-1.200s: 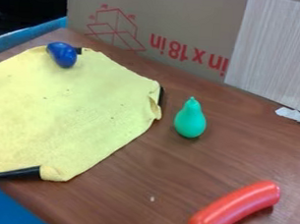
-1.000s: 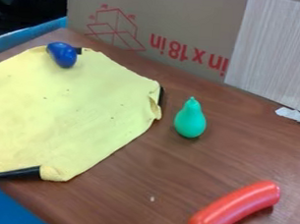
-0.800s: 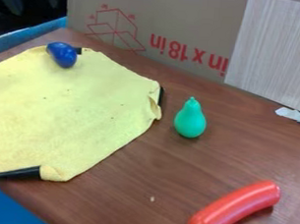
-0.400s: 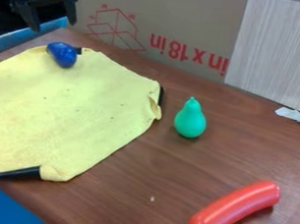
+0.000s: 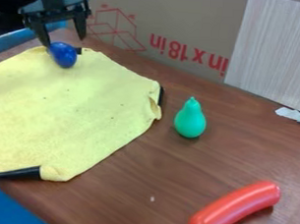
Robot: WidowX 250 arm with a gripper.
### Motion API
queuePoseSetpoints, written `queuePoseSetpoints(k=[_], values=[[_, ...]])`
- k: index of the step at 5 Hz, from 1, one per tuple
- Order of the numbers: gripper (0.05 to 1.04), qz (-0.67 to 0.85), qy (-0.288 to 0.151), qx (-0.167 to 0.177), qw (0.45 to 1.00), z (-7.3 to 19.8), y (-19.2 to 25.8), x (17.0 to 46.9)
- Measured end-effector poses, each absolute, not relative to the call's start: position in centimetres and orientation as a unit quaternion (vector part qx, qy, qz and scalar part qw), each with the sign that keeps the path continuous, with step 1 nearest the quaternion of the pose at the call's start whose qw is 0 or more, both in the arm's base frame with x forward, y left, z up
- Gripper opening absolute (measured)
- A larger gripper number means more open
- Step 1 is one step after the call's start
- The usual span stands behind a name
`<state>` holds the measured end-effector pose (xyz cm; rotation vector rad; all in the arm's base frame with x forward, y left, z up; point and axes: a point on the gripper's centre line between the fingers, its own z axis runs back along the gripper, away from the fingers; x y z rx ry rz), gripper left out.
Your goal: Move the blue oval item below the pear green shaped toy
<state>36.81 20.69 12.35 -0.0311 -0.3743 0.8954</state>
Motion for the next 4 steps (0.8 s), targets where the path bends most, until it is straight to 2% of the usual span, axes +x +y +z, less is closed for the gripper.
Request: queuePoseSetpoints(k=[2,4], values=[[0.999,0.437,-0.204,0.004,0.876,11.1,21.0,37.5],[0.999,0.448,-0.237,0.038,0.861,9.5,21.7,38.0]])
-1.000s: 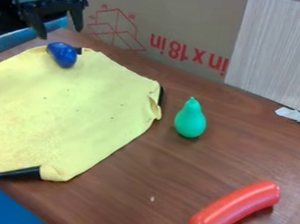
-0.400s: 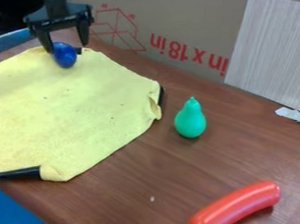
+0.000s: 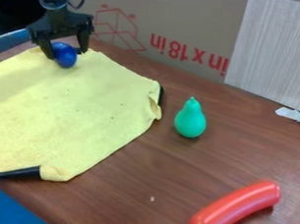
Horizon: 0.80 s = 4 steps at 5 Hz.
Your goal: Move the blue oval item below the pear green shaped toy
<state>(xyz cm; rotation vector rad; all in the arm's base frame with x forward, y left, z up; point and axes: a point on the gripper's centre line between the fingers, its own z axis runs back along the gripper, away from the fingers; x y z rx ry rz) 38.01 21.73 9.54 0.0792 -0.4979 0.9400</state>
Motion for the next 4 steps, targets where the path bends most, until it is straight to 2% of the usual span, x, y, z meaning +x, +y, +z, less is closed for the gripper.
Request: queuePoseSetpoints(k=[1,2,3,4], values=[[0.999,0.455,-0.224,0.051,0.86,8.03,22.11,37.96],[0.954,0.463,-0.221,0.058,0.856,7.53,22.54,38.17],[0.813,0.458,-0.218,0.049,0.86,7.41,22.21,38.24],[0.812,0.449,-0.212,0.038,0.867,7.49,21.72,38.17]])
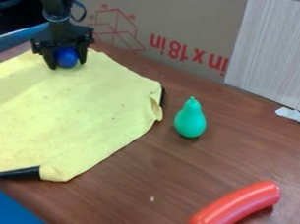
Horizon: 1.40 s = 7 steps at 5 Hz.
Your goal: Move the blue oval item below the pear green shaped toy
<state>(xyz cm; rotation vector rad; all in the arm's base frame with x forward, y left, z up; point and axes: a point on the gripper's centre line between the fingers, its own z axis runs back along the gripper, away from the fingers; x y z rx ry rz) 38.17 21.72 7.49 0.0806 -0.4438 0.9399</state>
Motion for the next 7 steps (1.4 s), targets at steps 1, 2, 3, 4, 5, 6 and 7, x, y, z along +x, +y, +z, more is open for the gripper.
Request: queuePoseSetpoints(k=[1,2,3,4,5,6,7], values=[[0.812,0.438,-0.217,0.029,0.872,8.7,20.9,37.8],[0.812,0.417,-0.232,0.023,0.878,10.2,19.0,37.6],[0.812,0.397,-0.241,0.027,0.885,11.1,16.9,37.1],[0.812,0.363,-0.232,0.02,0.902,11.2,14.6,35.4],[0.812,0.32,-0.23,0.019,0.919,10.7,12.4,33.4],[0.812,0.277,-0.231,0.016,0.932,10.4,9.8,30.7],[0.812,0.249,-0.232,0.013,0.94,10.1,7.5,28.3]])
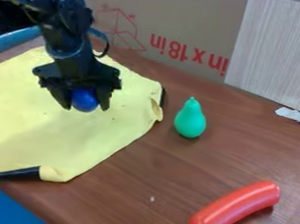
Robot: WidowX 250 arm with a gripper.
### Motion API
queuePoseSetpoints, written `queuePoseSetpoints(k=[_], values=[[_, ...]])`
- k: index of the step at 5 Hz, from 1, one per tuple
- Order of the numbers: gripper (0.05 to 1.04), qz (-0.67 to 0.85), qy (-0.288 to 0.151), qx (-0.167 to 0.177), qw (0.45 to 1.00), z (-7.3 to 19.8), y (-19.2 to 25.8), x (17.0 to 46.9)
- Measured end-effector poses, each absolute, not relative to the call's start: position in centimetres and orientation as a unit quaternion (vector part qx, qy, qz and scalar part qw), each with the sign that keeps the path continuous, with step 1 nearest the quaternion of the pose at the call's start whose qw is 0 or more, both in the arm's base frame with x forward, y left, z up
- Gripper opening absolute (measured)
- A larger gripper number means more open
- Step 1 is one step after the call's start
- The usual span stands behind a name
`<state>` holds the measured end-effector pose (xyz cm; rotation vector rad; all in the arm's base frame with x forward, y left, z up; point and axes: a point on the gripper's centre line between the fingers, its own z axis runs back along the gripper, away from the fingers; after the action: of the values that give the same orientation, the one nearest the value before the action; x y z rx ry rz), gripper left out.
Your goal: Move the blue oval item below the pear green shaped toy
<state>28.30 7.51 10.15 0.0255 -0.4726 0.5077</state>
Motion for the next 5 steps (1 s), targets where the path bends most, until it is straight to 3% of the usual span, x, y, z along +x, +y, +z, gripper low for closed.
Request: queuePoseSetpoints(k=[2,5], values=[[0.812,0.208,-0.228,0.011,0.951,9.5,3.1,25.3],[0.812,0.196,-0.214,0.025,0.957,7.4,-2.9,24.7]])
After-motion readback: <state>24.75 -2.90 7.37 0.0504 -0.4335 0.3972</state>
